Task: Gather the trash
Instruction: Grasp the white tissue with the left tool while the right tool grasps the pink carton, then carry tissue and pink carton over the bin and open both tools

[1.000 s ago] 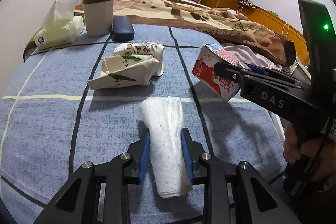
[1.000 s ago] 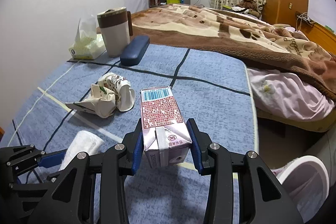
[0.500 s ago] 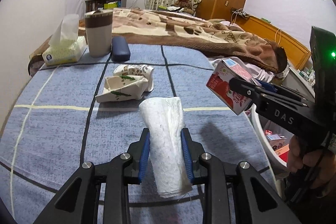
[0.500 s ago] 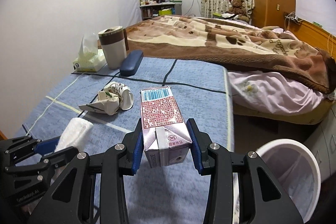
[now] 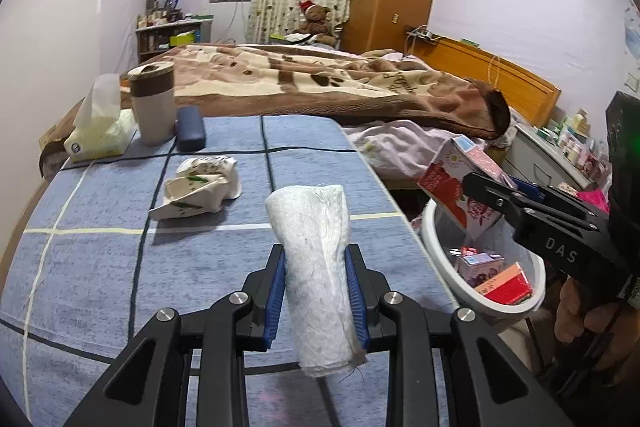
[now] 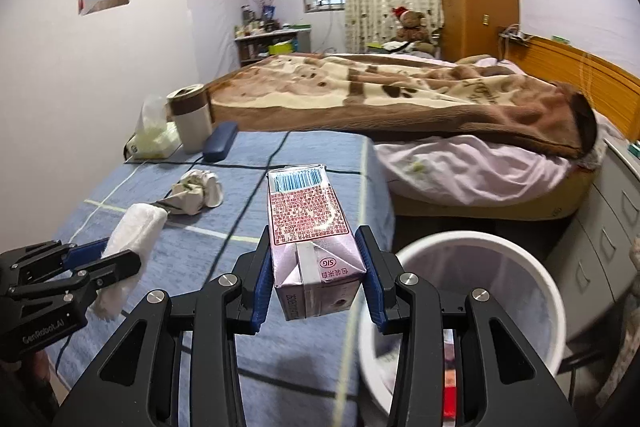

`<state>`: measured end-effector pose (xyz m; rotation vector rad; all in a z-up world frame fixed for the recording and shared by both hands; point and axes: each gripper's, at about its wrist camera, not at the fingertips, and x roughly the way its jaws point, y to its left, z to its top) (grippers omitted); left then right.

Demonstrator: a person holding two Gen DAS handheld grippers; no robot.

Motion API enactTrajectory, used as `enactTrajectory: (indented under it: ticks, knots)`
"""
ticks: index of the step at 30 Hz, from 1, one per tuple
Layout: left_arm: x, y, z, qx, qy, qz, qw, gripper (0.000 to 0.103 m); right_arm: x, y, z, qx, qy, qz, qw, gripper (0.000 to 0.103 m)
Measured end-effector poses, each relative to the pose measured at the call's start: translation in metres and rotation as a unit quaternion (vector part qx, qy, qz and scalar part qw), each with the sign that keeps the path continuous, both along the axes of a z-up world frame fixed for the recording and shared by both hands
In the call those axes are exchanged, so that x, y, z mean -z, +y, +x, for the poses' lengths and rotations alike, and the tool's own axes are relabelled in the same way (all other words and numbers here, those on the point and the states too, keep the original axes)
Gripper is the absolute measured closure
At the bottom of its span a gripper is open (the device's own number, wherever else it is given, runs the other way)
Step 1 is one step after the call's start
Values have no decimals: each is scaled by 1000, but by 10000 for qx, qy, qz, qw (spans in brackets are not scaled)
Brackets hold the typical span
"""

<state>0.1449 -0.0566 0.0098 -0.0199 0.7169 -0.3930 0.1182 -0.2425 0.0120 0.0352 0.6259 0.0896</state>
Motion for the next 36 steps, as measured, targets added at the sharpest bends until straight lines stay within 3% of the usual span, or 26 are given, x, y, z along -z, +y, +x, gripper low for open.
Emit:
enactTrajectory:
  ticks: [16,27,36]
  knots:
    - [-17,-83,-20,920,-210,-52,9955,73,-4,-66,-47,952,-68,-32,9954,63]
    - [-6,-152,-20,1690,-15,-13,9856,73,16,-110,-61,1597,239,2,9869,63]
    - [4,-190,-12,1986,98,17,9800,73,22,-124,-57,1696,433,-12,9846,63]
